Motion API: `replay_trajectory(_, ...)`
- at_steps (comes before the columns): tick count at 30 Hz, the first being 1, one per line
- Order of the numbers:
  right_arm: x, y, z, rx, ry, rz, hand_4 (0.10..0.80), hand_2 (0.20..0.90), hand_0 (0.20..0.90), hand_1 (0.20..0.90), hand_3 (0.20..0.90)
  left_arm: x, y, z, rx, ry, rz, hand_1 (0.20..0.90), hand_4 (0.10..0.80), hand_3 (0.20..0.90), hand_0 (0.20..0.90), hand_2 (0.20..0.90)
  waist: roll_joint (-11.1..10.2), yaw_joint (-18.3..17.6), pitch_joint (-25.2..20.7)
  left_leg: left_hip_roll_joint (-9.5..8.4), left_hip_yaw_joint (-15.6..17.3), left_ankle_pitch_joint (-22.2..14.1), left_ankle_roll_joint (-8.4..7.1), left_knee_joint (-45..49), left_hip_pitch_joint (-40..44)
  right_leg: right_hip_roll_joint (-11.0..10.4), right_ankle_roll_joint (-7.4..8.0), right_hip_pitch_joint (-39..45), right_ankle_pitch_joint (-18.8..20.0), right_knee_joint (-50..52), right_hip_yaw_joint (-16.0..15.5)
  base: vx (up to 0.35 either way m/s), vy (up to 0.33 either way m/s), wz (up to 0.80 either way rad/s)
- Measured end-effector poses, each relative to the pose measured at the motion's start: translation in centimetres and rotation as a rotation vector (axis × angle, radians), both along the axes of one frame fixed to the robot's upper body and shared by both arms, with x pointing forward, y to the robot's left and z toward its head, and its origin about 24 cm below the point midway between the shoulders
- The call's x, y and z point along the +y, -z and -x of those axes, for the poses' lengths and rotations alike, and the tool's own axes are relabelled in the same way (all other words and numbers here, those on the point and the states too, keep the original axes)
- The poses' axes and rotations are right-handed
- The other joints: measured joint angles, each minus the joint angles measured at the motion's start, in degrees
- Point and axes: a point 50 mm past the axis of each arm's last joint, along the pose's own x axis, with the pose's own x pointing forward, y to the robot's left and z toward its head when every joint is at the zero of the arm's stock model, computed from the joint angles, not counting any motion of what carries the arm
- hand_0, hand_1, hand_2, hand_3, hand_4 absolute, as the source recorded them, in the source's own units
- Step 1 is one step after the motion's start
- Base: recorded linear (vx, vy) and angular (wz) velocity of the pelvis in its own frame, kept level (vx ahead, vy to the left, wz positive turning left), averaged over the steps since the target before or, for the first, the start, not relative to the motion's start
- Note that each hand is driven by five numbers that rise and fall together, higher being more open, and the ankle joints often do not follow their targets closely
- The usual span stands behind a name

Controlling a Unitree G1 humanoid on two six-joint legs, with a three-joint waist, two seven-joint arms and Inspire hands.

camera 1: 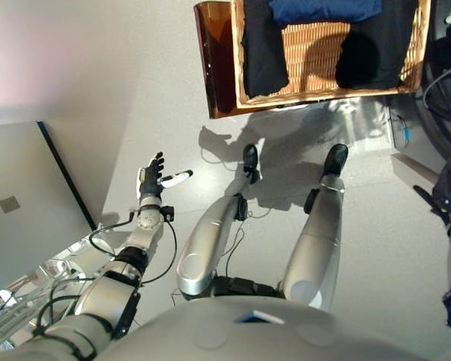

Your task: Pick up the clothes and place them into the washing machine

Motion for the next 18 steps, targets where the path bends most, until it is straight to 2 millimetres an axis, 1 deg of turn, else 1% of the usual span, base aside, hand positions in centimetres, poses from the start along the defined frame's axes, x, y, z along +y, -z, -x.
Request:
replay_trajectory(2,0.2,0.2,-0.4,-0.008,-0.056,0.007,0.800,0.900,0.900,0.900,0.900,0.0,0.0,0.0,0.003,0.000,0.002,0.900,0.800,0.900,0.900,0.900,-0.04,-0.01,0.03,0.05,0.00,0.02,0.03,0.16,0.25,0.09,-0.04,0.33,0.17,-0.06,-0.01,-0.011,-0.008,-0.02)
replay_trajectory(4,0.5,1.0,-0.9,0.005,-0.117,-0.008,0.800,0.900,0.900,0.900,0.900,0.0,0.3,0.2,0.015,0.002,0.008,0.900,0.800,0.900,0.900,0.900,-0.09,-0.02,0.07,0.12,-0.01,0.01,0.03,0.14,1.42,0.21,-0.07,1.63,0.25,-0.40,-0.03,-0.016,-0.019,-0.08)
replay_trajectory(5,0.9,1.7,-1.3,0.014,-0.146,-0.022,0.800,0.900,0.900,0.900,0.900,0.1,0.4,0.4,0.025,0.003,0.011,0.900,0.800,0.900,0.900,0.900,-0.09,-0.07,0.06,0.18,-0.04,-0.02,0.07,0.11,2.30,0.31,-0.07,2.62,0.26,-0.69,-0.02,-0.008,-0.011,-0.09)
replay_trajectory(7,1.4,2.7,-1.8,0.009,-0.180,-0.063,0.800,0.900,0.900,0.900,0.900,0.1,0.6,0.5,0.035,0.000,0.021,0.900,0.800,0.900,0.900,0.900,-0.08,-0.17,0.05,0.50,-0.16,-0.31,0.42,-0.01,3.43,0.56,-0.08,3.90,0.25,-1.01,-0.20,-0.007,0.005,-0.07)
replay_trajectory(11,1.8,3.4,-2.1,-0.005,-0.200,-0.107,0.800,0.900,0.900,0.900,0.900,0.1,0.6,0.5,0.035,0.003,0.023,0.900,0.800,0.900,0.900,0.900,-0.10,-0.47,0.04,0.63,-0.51,-0.37,0.50,-0.09,3.86,0.59,-0.10,4.87,0.27,-1.38,-0.80,-0.015,0.002,0.03)
replay_trajectory(14,2.8,4.2,-2.7,-0.043,-0.234,-0.145,0.800,0.900,0.900,0.900,0.900,0.1,0.8,0.6,0.048,0.001,0.026,0.900,0.800,0.900,0.900,0.900,-0.39,-0.87,-0.06,0.70,-0.61,-0.37,0.50,0.01,3.86,0.60,-0.11,4.96,0.28,-1.36,-0.92,0.000,0.000,0.00)
replay_trajectory(15,3.4,4.5,-3.0,-0.048,-0.254,-0.152,0.800,0.900,0.900,0.900,0.900,0.2,0.9,0.7,0.059,-0.001,0.023,0.900,0.800,0.900,0.900,0.900,-0.65,-1.33,-0.13,0.71,-0.60,-0.38,0.49,0.05,3.86,0.60,-0.14,4.98,0.30,-1.37,-0.95,0.000,0.000,0.00)
replay_trajectory(17,4.6,5.6,-3.6,-0.049,-0.296,-0.172,0.800,0.900,0.900,0.900,0.900,0.3,1.2,1.0,0.081,-0.004,0.019,0.900,0.800,0.900,0.900,0.900,-1.50,-2.00,-0.45,0.76,-0.59,-0.39,0.49,0.24,3.86,0.69,-0.20,5.09,0.40,-1.43,-0.94,-0.007,-0.001,-0.02)
replay_trajectory(18,4.8,6.1,-3.7,-0.042,-0.307,-0.173,0.800,0.900,0.900,0.900,0.900,0.4,1.3,1.0,0.087,-0.006,0.017,0.900,0.800,0.900,0.900,0.900,-1.94,-2.19,-0.65,0.85,-0.55,-0.46,0.46,0.37,3.86,0.82,-0.27,5.14,0.45,-1.53,-0.91,-0.019,-0.012,-0.08)
